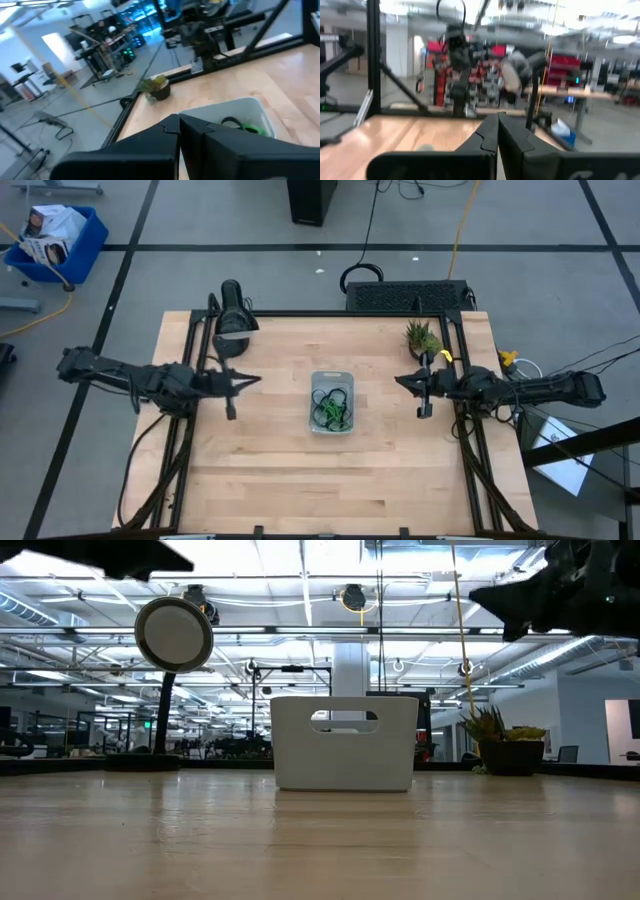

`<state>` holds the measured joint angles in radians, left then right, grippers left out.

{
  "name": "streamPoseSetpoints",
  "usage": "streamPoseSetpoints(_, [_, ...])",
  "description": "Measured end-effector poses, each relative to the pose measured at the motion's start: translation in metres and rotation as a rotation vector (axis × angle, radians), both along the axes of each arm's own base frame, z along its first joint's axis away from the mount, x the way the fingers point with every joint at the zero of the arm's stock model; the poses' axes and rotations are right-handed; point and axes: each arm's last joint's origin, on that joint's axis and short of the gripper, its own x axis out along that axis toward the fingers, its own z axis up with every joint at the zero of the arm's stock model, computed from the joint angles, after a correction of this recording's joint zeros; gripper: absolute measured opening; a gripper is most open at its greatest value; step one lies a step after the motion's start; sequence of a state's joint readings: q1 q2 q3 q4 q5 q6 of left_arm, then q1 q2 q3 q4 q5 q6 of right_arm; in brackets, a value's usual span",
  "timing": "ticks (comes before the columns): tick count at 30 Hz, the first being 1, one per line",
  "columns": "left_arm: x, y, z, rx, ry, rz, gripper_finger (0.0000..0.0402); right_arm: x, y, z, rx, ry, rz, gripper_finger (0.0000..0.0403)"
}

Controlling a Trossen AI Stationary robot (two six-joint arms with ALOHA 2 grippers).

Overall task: Pick and place rubber bands into bin
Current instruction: Return to Home Position

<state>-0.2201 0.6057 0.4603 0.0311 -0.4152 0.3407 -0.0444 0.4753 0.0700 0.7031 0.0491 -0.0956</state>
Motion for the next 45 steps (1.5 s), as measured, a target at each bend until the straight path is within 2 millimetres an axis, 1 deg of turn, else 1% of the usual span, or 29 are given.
streamPoseSetpoints(2, [-0.012, 0.003, -0.007, -0.015, -0.021, 0.024, 0.0003, 0.0, 0.0, -0.004, 0.012, 0.059, 0.001, 0.0001])
streamPoseSetpoints(7, [-0.036, 0.006, -0.017, -0.069, -0.009, 0.037, 0.0002, -0.001, 0.0, -0.003, 0.015, 0.105, 0.002, 0.0001])
streamPoseSetpoints(12, [-0.048, 0.005, -0.027, -0.051, -0.013, -0.014, 0.0002, -0.005, -0.001, -0.005, 0.013, 0.129, -0.018, 0.0001])
streamPoseSetpoints(15, [-0.052, 0.003, -0.032, -0.038, -0.062, -0.09, 0.0001, -0.008, -0.003, -0.003, 0.027, 0.11, -0.065, 0.0001])
streamPoseSetpoints(18, [-0.054, 0.002, -0.035, -0.043, -0.143, -0.15, 0.0001, -0.008, -0.002, -0.003, 0.016, 0.118, 0.004, 0.0001])
streamPoseSetpoints(20, [-0.053, 0.001, -0.04, -0.049, -0.164, -0.186, 0.0001, -0.008, -0.002, -0.005, 0.025, 0.119, 0.042, 0.0001])
streamPoseSetpoints(24, [-0.049, -0.001, -0.055, -0.051, -0.169, -0.23, 0.0001, -0.009, -0.006, -0.009, 0.068, 0.117, 0.023, 0.0001])
streamPoseSetpoints(28, [-0.045, 0.001, -0.07, -0.068, -0.154, -0.227, 0.0001, -0.01, -0.01, -0.01, 0.077, 0.103, 0.026, 0.0])
streamPoseSetpoints(32, [-0.044, 0.002, -0.077, -0.101, -0.138, -0.28, 0.0001, -0.011, -0.016, -0.011, 0.125, 0.106, -0.013, 0.0])
streamPoseSetpoints(34, [-0.043, 0.002, -0.078, -0.111, -0.132, -0.312, 0.0001, -0.011, -0.017, -0.011, 0.124, 0.108, 0.007, 0.0])
streamPoseSetpoints(37, [-0.043, 0.004, -0.078, -0.122, -0.123, -0.303, 0.0001, -0.012, -0.018, -0.011, 0.112, 0.115, 0.053, 0.0])
streamPoseSetpoints(39, [-0.043, 0.004, -0.08, -0.123, -0.111, -0.295, 0.0001, -0.012, -0.02, -0.012, 0.12, 0.126, 0.043, 0.0])
streamPoseSetpoints(41, [-0.042, 0.005, -0.086, -0.124, -0.108, -0.292, 0.0001, -0.012, -0.021, -0.013, 0.133, 0.132, 0.03, 0.0])
streamPoseSetpoints(43, [-0.04, 0.007, -0.097, -0.139, -0.11, -0.277, 0.0001, -0.012, -0.023, -0.014, 0.151, 0.142, 0.015, 0.0])
streamPoseSetpoints(45, [-0.04, 0.009, -0.101, -0.157, -0.089, -0.256, 0.0, -0.012, -0.025, -0.016, 0.162, 0.156, 0.004, 0.0])
